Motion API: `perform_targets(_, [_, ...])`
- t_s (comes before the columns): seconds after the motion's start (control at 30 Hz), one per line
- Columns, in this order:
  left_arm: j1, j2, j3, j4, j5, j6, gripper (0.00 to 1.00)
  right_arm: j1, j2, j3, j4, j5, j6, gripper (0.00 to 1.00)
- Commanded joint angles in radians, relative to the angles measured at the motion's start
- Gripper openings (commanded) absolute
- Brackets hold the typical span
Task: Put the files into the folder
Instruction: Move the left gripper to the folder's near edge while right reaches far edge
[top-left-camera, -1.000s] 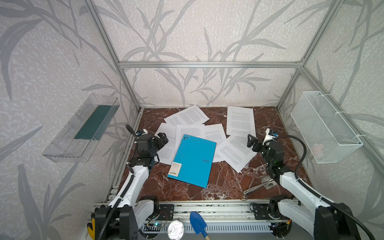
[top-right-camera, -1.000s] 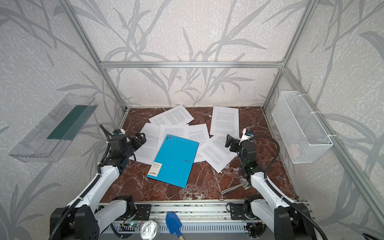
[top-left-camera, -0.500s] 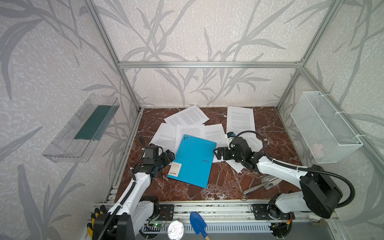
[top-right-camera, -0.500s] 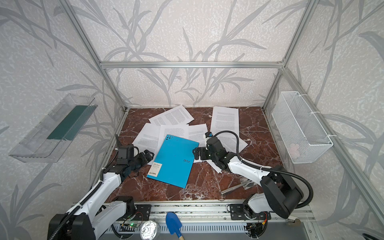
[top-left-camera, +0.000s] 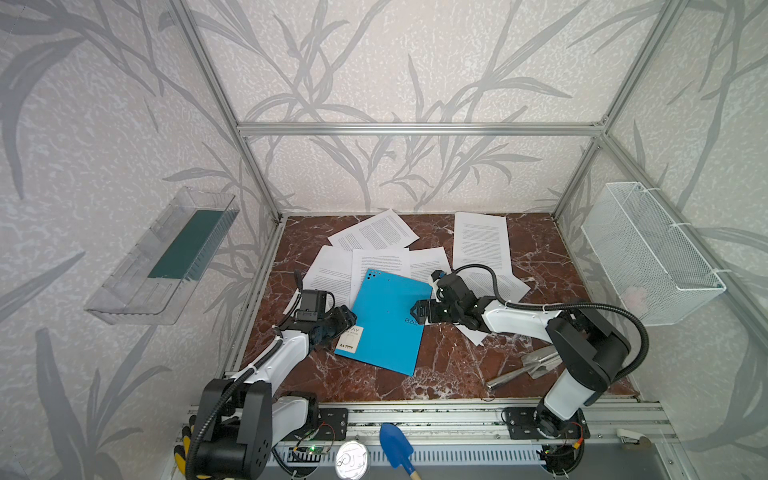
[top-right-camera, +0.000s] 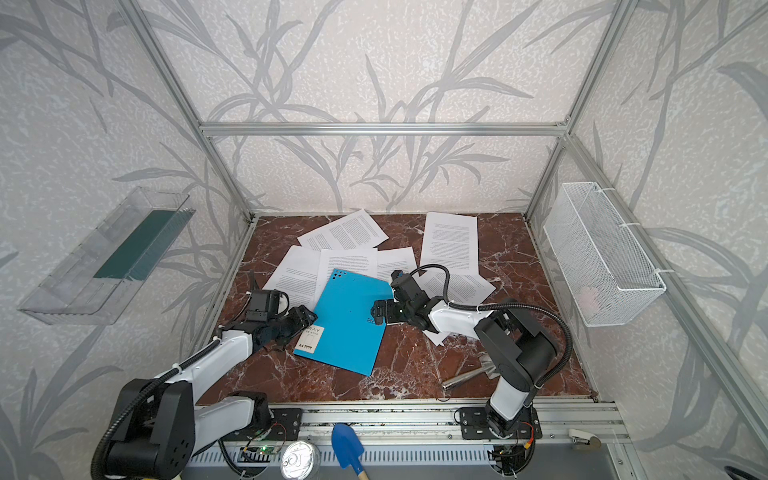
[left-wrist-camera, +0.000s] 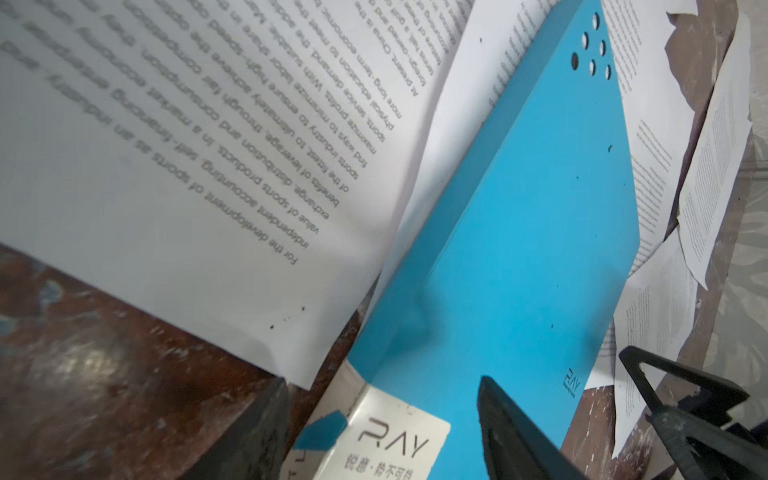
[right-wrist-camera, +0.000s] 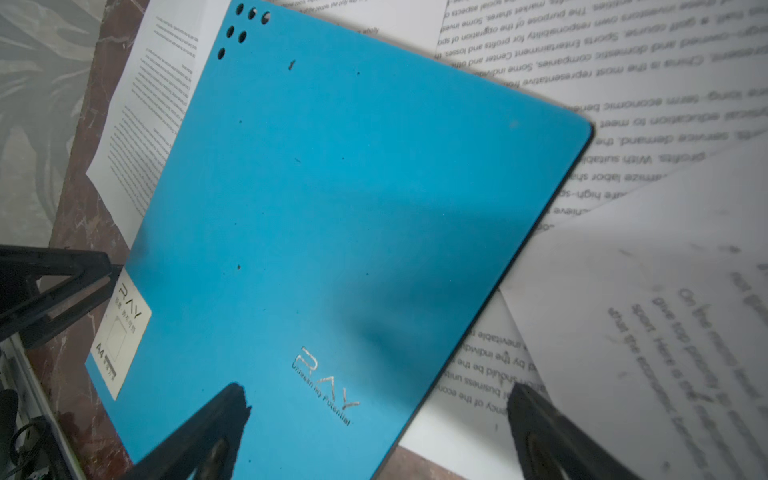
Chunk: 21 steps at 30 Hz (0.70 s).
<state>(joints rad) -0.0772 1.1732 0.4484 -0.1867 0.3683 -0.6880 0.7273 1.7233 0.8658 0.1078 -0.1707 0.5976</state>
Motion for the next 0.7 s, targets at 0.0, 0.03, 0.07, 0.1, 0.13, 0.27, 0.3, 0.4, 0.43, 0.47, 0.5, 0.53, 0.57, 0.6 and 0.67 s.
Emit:
perform_targets(0.0, [-0.016,0.013,-0.007,0.040,0.033,0.002,0.71,0.004,0.048,0.049,0.005,-0.017,0.014,0.98])
perform_targets(0.03, [-0.021,0.017,-0.007,0.047,0.037,0.001,0.71,0.005,0.058,0.056,0.003,-0.014,0.018,0.98])
perform_targets(0.07, [-0.025,0.021,-0.007,0.054,0.037,-0.002,0.71,0.004,0.070,0.066,0.003,-0.011,0.022,0.98])
perform_targets(0.1, [-0.032,0.026,-0.008,0.058,0.036,-0.002,0.70,0.004,0.080,0.072,0.003,-0.009,0.025,0.98])
perform_targets(0.13, [-0.037,0.033,-0.007,0.063,0.038,-0.005,0.70,0.002,0.088,0.079,0.002,-0.004,0.026,0.98])
perform_targets(0.27, [-0.055,0.058,-0.008,0.088,0.034,-0.014,0.69,-0.023,0.126,0.100,0.023,-0.033,0.060,0.98])
perform_targets(0.3, [-0.060,0.066,-0.008,0.096,0.035,-0.019,0.69,-0.029,0.134,0.104,0.031,-0.045,0.069,0.98])
perform_targets(0.4, [-0.085,0.103,0.002,0.127,0.034,-0.032,0.68,-0.048,0.152,0.115,0.046,-0.065,0.074,0.98])
perform_targets(0.43, [-0.099,0.120,0.010,0.138,0.032,-0.036,0.68,-0.057,0.154,0.117,0.055,-0.072,0.074,0.98])
perform_targets(0.47, [-0.113,0.136,0.017,0.148,0.031,-0.040,0.68,-0.065,0.153,0.116,0.066,-0.084,0.076,0.98])
perform_targets(0.5, [-0.129,0.157,0.026,0.159,0.028,-0.045,0.67,-0.075,0.150,0.113,0.084,-0.104,0.078,0.98])
perform_targets(0.53, [-0.142,0.172,0.035,0.169,0.025,-0.051,0.67,-0.081,0.146,0.109,0.103,-0.119,0.079,0.98])
perform_targets(0.57, [-0.157,0.192,0.043,0.182,0.020,-0.059,0.67,-0.087,0.140,0.108,0.113,-0.131,0.074,0.98])
perform_targets(0.6, [-0.174,0.211,0.053,0.193,0.019,-0.065,0.67,-0.089,0.132,0.112,0.112,-0.138,0.064,0.98])
perform_targets(0.67, [-0.199,0.244,0.072,0.207,0.015,-0.072,0.66,-0.092,0.120,0.122,0.106,-0.158,0.047,0.98])
